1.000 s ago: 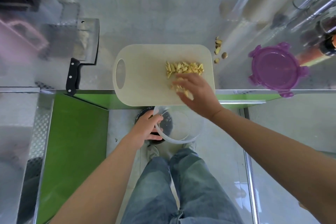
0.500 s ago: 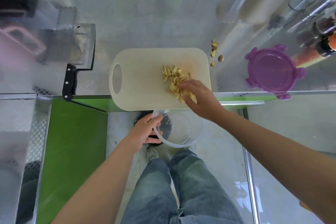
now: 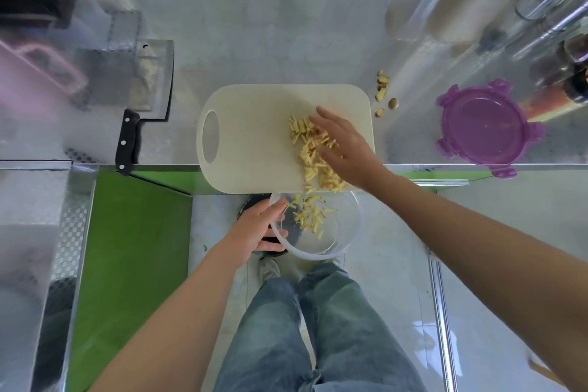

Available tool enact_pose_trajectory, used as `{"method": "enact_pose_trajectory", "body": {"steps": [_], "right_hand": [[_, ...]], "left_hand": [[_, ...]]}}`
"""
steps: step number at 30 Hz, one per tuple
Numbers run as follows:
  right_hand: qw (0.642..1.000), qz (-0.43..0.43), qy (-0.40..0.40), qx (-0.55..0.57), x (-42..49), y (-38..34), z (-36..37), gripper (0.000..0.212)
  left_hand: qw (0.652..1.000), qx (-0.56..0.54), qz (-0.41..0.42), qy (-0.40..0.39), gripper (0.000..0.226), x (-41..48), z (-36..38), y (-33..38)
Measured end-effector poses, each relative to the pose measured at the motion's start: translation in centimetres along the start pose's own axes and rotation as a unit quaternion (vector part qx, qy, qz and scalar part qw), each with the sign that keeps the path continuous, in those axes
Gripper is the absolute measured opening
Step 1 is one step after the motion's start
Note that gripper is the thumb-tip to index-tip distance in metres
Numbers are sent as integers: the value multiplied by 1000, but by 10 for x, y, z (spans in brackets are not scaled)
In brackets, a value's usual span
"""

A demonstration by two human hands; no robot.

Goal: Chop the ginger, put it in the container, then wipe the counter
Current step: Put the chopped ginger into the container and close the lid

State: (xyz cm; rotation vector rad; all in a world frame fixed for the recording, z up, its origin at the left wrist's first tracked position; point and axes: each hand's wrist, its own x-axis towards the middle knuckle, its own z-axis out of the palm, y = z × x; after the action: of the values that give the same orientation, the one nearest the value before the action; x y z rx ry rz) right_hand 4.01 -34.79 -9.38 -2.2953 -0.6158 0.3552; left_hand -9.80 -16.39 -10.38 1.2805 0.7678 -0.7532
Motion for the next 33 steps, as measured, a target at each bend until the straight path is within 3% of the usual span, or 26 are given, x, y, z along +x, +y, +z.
{"method": "enact_pose_trajectory", "body": {"steps": [4, 10, 15, 20, 23, 33], "right_hand": [[995, -29, -62, -67, 10, 7, 13, 49], [985, -117, -118, -54, -41, -12, 15, 42], [977, -141, -157, -36, -69, -20, 11, 41], [998, -32, -25, -47, -41, 6, -4, 49], [994, 48, -22, -92, -35, 19, -2, 63], [976, -129, -172, -29, -95, -19, 23, 48]], "left_hand": [[1000, 1, 0, -3, 14, 2, -2, -1], [1000, 7, 4, -12, 19, 5, -6, -2], [1000, 15, 5, -14, 30, 7, -8, -2], [999, 21, 12, -23, 39, 9, -9, -4], [999, 19, 14, -25, 40, 10, -9, -5], [999, 11, 16, -29, 44, 11, -9, -7]]}}
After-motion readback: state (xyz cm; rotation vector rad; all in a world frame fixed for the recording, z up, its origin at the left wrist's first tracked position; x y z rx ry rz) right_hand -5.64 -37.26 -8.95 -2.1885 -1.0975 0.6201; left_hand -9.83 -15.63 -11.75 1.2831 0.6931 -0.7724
